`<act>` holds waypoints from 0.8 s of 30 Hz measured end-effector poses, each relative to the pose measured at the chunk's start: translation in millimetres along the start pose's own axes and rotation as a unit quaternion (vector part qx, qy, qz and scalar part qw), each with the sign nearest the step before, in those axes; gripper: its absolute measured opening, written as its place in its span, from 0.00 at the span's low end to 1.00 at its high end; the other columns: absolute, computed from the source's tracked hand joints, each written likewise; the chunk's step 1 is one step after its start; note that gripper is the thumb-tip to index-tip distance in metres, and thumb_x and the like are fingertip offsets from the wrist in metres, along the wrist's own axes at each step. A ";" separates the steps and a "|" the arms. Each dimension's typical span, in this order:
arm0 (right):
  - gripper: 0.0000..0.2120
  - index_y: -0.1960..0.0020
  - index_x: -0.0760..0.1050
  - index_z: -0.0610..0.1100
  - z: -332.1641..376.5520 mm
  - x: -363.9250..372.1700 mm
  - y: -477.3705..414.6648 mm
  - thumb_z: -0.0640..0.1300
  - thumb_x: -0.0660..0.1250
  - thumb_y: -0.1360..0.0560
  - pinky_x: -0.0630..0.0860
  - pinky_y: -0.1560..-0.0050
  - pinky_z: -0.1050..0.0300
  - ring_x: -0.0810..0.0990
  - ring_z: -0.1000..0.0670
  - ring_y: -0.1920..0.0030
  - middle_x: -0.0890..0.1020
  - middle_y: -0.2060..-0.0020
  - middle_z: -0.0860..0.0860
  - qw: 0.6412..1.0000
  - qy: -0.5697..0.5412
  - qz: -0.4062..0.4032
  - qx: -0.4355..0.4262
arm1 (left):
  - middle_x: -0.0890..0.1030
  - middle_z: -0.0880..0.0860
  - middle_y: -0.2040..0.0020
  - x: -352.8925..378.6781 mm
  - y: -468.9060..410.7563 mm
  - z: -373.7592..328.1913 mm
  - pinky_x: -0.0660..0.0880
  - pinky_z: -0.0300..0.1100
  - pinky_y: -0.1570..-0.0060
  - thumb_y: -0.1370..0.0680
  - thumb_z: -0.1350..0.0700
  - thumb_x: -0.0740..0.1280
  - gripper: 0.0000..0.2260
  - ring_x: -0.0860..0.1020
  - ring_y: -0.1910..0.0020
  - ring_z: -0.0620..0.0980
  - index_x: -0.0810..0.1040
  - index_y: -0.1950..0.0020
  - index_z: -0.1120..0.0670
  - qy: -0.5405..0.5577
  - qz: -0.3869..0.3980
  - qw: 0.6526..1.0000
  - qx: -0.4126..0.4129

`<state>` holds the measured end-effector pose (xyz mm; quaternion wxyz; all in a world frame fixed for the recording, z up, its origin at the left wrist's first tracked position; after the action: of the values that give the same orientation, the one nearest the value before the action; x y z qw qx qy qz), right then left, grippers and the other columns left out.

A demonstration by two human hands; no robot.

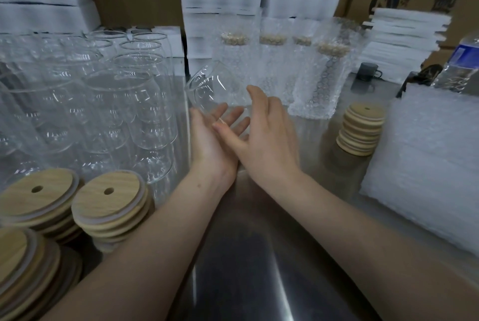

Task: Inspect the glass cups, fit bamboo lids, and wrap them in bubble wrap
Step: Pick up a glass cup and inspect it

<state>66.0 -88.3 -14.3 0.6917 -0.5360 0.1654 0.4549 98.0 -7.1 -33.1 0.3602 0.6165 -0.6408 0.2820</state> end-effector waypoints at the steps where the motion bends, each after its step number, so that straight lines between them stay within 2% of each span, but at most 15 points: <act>1: 0.40 0.24 0.61 0.44 -0.5 -0.4 -0.4 0.67 0.62 0.27 0.70 0.42 0.49 0.73 0.42 0.40 0.73 0.40 0.43 1.000 0.011 -0.005 -0.003 | 0.77 0.60 0.36 1.2 0.2 0.9 0.78 0.49 0.54 0.16 0.39 0.45 0.26 0.78 0.38 0.58 0.72 0.39 0.55 0.002 -0.002 1.000 -0.002; 6: 0.41 0.23 0.59 0.45 -4.6 -0.7 -3.5 0.68 0.52 0.28 0.68 0.44 0.48 0.72 0.42 0.42 0.71 0.39 0.42 0.995 0.095 -0.016 0.003 | 0.73 0.57 0.29 8.3 7.7 6.6 0.73 0.51 0.41 0.20 0.33 0.49 0.32 0.73 0.31 0.56 0.62 0.24 0.53 -0.056 0.007 0.998 -0.003; 10: 0.41 0.24 0.59 0.46 -8.3 -2.6 -5.4 0.66 0.44 0.30 0.66 0.42 0.48 0.70 0.42 0.41 0.70 0.38 0.43 0.993 0.115 0.000 0.003 | 0.71 0.58 0.28 9.1 13.2 9.0 0.70 0.53 0.32 0.26 0.32 0.63 0.34 0.73 0.31 0.55 0.67 0.27 0.51 -0.115 0.038 0.992 -0.015; 12: 0.40 0.25 0.62 0.47 -11.2 -3.1 -6.5 0.65 0.45 0.32 0.65 0.40 0.49 0.70 0.43 0.39 0.71 0.38 0.44 0.999 0.051 -0.001 -0.004 | 0.74 0.56 0.30 6.4 11.5 9.7 0.70 0.55 0.32 0.26 0.38 0.69 0.34 0.74 0.32 0.56 0.66 0.26 0.55 -0.136 0.032 0.990 0.008; 13: 0.38 0.26 0.64 0.48 -12.9 -2.7 -6.8 0.64 0.48 0.32 0.65 0.38 0.50 0.70 0.44 0.39 0.71 0.38 0.45 1.000 0.008 -0.005 -0.002 | 0.79 0.53 0.36 5.7 11.1 9.3 0.75 0.53 0.36 0.25 0.42 0.69 0.32 0.78 0.36 0.54 0.66 0.27 0.57 -0.142 0.030 0.989 0.026; 15: 0.34 0.28 0.66 0.47 -16.4 -1.7 -7.7 0.60 0.53 0.31 0.66 0.35 0.50 0.70 0.46 0.37 0.72 0.38 0.46 0.997 -0.074 -0.003 -0.003 | 0.84 0.48 0.52 3.7 9.5 8.8 0.81 0.41 0.53 0.24 0.49 0.70 0.30 0.84 0.52 0.45 0.63 0.26 0.58 -0.154 0.037 0.985 0.068; 16: 0.31 0.29 0.67 0.46 -18.2 -1.3 -8.3 0.56 0.56 0.30 0.66 0.35 0.51 0.70 0.47 0.37 0.72 0.37 0.46 0.993 -0.119 0.003 -0.006 | 0.83 0.48 0.52 2.6 8.8 8.1 0.80 0.39 0.58 0.23 0.51 0.70 0.29 0.83 0.56 0.44 0.62 0.27 0.56 -0.166 0.027 0.982 0.083; 17: 0.29 0.31 0.68 0.44 -20.2 -1.3 -9.1 0.51 0.57 0.30 0.67 0.35 0.54 0.70 0.49 0.37 0.72 0.38 0.46 0.985 -0.170 0.007 -0.005 | 0.82 0.50 0.46 1.3 8.1 7.3 0.80 0.41 0.57 0.23 0.52 0.70 0.28 0.82 0.53 0.45 0.62 0.27 0.54 -0.182 0.019 0.978 0.094; 19: 0.22 0.35 0.71 0.44 -22.9 -2.6 -11.7 0.48 0.57 0.28 0.67 0.38 0.61 0.71 0.53 0.40 0.73 0.40 0.48 0.965 -0.260 0.002 0.017 | 0.75 0.53 0.33 -0.9 7.0 6.2 0.78 0.48 0.42 0.25 0.52 0.74 0.30 0.79 0.40 0.47 0.62 0.28 0.50 -0.236 -0.002 0.963 0.127; 21: 0.17 0.39 0.70 0.46 -21.6 -3.6 -14.4 0.51 0.56 0.25 0.69 0.42 0.67 0.73 0.56 0.41 0.74 0.42 0.51 0.931 -0.361 0.010 0.057 | 0.71 0.51 0.31 -2.8 7.6 7.2 0.71 0.48 0.33 0.28 0.52 0.75 0.34 0.72 0.32 0.48 0.61 0.27 0.48 -0.299 -0.006 0.938 0.177; 23: 0.19 0.37 0.67 0.51 -18.7 -4.6 -17.4 0.55 0.56 0.25 0.70 0.45 0.72 0.73 0.58 0.38 0.74 0.40 0.54 0.888 -0.449 0.037 0.090 | 0.68 0.50 0.30 -2.9 9.4 10.7 0.70 0.39 0.35 0.28 0.54 0.77 0.36 0.67 0.29 0.46 0.60 0.26 0.47 -0.343 0.014 0.913 0.221; 24: 0.22 0.34 0.66 0.52 -18.5 -5.5 -19.0 0.58 0.55 0.25 0.71 0.43 0.71 0.73 0.57 0.35 0.73 0.37 0.53 0.876 -0.471 0.050 0.096 | 0.68 0.50 0.30 -2.9 9.2 12.5 0.70 0.32 0.38 0.28 0.57 0.77 0.36 0.66 0.28 0.44 0.60 0.27 0.47 -0.357 0.026 0.903 0.239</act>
<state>83.2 -107.5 -5.9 0.7120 -0.1806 -0.1106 0.6695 87.3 -14.7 -41.9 -0.0580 0.7268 -0.6554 0.1972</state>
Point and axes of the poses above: each hand's wrist, its own y-axis away from the middle knuckle, its own x-axis out of the palm, z = x × y, the point moved 1 cm from there along -y, towards the middle knuckle
